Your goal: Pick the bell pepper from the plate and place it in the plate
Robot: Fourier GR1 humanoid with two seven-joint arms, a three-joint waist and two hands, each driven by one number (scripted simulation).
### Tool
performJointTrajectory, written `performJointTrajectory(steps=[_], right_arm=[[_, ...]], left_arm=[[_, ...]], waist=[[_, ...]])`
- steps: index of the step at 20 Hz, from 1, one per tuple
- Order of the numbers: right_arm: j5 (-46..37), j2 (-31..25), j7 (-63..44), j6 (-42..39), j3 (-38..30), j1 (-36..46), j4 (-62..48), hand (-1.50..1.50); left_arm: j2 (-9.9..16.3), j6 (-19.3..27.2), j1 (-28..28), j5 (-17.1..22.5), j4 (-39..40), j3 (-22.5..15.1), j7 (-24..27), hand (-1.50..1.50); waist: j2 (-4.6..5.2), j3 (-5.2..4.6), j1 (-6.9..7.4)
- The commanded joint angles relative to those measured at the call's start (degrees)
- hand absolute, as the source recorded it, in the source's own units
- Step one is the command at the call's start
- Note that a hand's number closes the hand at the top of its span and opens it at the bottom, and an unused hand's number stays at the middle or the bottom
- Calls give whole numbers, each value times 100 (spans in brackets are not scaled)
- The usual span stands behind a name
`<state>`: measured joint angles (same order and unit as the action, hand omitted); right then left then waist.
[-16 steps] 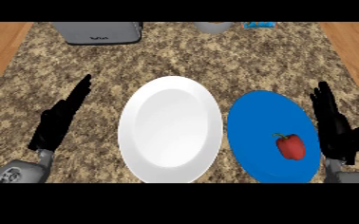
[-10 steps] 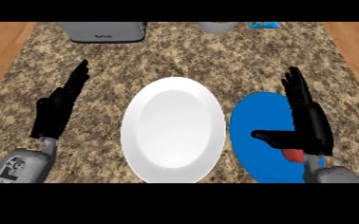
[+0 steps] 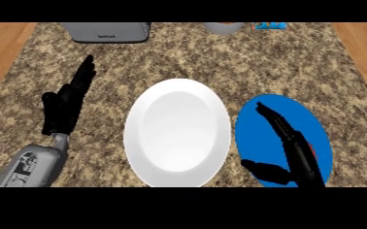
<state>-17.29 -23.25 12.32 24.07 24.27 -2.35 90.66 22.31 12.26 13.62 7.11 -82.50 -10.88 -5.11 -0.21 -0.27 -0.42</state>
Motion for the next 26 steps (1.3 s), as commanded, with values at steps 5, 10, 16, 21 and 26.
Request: performJointTrajectory(steps=[5, 10, 16, 21, 26], right_arm=[[-1602, -490, -19, 951, 133, -964, 1018, -150], [-2161, -1162, -1201, 455, -235, -1538, 2714, -150], [-2750, -2077, -3066, -1156, -576, -2007, 3334, -150], [-2545, -2211, -4315, -2466, -769, -1764, 4280, -150], [-2587, -1784, -4817, -3167, -605, -1438, 4160, -150]], left_arm=[[-54, -155, 131, 23, 251, 276, 51, 0], [-34, -215, 158, -69, -42, 231, -263, 0], [-111, -138, -6, -44, -122, 271, -152, 0], [-358, -121, -100, -226, 144, 191, 233, 0], [-589, 16, 1, -501, -102, 84, -131, 0]], waist=[[3, 17, -76], [-9, 12, -86], [-1, -5, -81], [21, 14, 16], [17, 25, 27]])
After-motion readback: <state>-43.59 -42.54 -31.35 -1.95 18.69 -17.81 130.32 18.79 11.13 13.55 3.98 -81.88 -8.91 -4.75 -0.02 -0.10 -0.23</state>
